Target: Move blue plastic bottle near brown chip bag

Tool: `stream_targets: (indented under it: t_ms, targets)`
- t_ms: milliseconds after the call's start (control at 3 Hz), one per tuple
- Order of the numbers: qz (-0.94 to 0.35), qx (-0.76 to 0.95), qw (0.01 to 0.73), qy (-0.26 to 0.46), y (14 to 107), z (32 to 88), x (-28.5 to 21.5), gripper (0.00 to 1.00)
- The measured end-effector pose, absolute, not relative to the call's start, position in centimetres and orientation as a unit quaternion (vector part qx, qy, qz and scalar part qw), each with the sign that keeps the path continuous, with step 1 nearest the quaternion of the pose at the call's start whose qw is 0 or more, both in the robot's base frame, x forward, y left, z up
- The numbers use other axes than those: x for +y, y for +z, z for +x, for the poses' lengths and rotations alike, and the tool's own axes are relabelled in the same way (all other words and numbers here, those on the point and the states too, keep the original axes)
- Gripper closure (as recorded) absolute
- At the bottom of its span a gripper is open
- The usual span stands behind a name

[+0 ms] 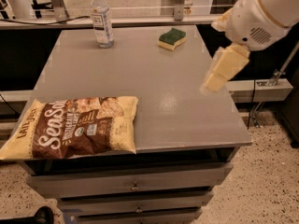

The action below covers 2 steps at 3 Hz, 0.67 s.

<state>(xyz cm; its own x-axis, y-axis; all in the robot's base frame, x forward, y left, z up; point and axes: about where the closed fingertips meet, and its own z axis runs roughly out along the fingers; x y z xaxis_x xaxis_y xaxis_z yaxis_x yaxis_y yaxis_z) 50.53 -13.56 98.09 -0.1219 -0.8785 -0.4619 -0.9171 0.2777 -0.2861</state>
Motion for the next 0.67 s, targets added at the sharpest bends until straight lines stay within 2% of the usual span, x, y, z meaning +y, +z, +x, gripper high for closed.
stream_targets:
  t_ms: [667]
  targets:
    - [-0.542,0.72,0.413,0.131,100.2,58.5,-4.9,0.0]
